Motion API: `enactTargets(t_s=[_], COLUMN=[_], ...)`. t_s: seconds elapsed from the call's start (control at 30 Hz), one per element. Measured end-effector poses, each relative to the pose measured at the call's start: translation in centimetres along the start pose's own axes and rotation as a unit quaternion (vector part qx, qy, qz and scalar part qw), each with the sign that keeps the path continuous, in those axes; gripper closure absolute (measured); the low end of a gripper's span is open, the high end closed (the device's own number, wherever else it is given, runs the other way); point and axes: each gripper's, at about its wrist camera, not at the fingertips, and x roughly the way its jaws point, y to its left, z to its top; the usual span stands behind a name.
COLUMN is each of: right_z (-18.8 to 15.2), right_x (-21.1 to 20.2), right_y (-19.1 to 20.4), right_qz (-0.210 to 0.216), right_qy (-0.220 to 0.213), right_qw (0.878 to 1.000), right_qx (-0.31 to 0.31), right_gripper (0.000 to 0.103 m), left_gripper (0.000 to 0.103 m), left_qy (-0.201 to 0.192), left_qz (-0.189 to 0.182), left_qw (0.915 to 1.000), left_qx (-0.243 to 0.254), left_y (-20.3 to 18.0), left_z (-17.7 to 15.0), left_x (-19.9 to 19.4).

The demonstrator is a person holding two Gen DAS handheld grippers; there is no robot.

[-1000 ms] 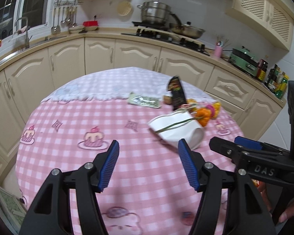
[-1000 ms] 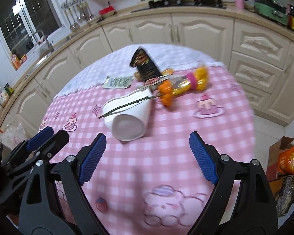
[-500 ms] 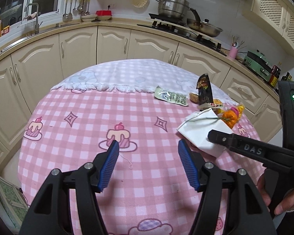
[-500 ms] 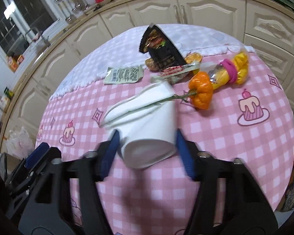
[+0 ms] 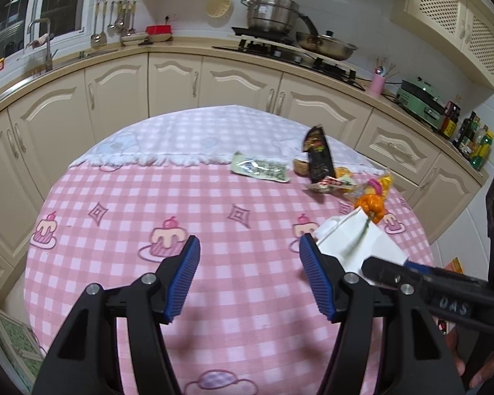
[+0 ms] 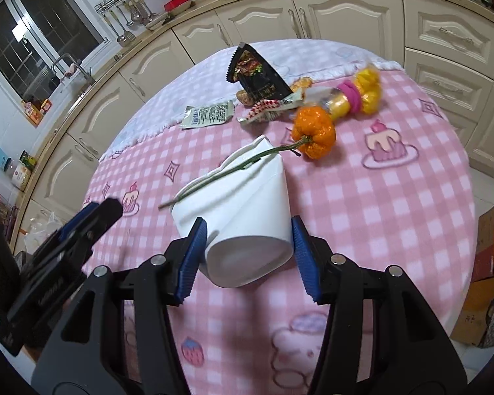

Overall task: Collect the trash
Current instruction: 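Grasp the white paper cup with the right gripper, then grasp the orange flower stem with the left gripper while the right gripper lifts the cup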

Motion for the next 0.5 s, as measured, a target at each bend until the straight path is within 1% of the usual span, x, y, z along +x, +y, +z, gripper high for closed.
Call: enactTargets(t_s=[0.07,0.2,0.37,0.4,0.5], right_z=[-0.5,-1.5,-2.5,-2.6,-3.2], right_x=[-0.6,-1.9,-3.6,-3.8,-4.1], right_y=[-0.3,-0.6,-1.5,-1.5,-1.0], right_qz=[0.008,0.004,0.022,0.027,0.058], right_qy=[0.003,0.002,0.003,0.004,0.012], right_qw=[1.0,1.0,1.0,1.0,0.998], right_qx=[0.0,-0.007,-0.001,0.0,-0.005], right_gripper=[0.051,0.051,0.051,0.051,0.051], left_gripper=[0.041,0.041,0.04,0.04,0.04], left_qy=[0.0,0.003,-0.006,-0.007,-0.016], left_qz=[-0.004,-0.018,-0.013,-0.011,-0.002], left_qw=[1.0,0.9998,0.9997,0.9998,0.9998], left_qx=[0.007,0.01,0.017,0.017,0.012], left_y=[-0.9,-2.0,-3.0,-3.0,-2.8], left_z=[0.2,0.5,0.8,0.9,1.3], left_x=[0.0,-0.2,-0.8,-0.9,-1.4])
